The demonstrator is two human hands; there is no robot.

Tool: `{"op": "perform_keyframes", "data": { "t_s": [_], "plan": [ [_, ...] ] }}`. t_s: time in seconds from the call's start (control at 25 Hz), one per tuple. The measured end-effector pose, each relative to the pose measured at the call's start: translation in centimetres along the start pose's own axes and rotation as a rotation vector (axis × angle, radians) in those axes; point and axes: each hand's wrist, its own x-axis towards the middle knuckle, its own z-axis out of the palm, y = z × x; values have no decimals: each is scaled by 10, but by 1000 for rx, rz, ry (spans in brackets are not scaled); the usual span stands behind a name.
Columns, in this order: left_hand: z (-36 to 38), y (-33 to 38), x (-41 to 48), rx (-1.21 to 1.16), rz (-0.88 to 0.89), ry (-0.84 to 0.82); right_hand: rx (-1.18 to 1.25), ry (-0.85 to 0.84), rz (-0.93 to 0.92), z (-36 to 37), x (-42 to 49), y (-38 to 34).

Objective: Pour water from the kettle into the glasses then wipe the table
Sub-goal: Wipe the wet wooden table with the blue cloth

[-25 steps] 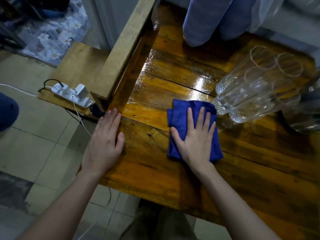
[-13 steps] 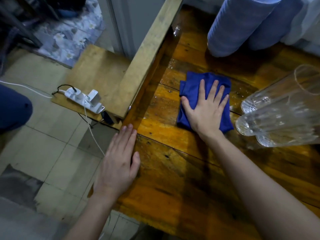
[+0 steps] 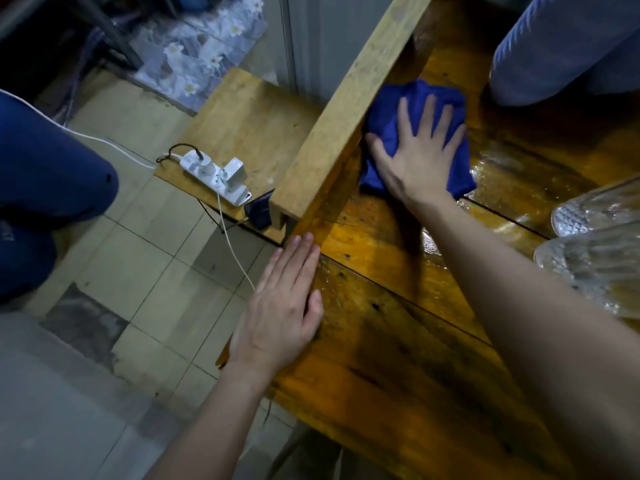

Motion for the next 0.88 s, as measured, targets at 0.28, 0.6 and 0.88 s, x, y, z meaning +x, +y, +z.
{"op": "perform_keyframes", "data": {
  "t_s": [0.28, 0.6, 0.88],
  "plan": [
    [-1, 0, -1, 9, 4, 4, 23, 8, -286, 11, -110, -18],
    [2, -2, -2, 2, -2, 31, 11, -107, -317, -3, -259, 56],
    [-1, 2, -4, -8, -7, 17, -79, -231, -312, -20, -354, 142]
  ]
}}
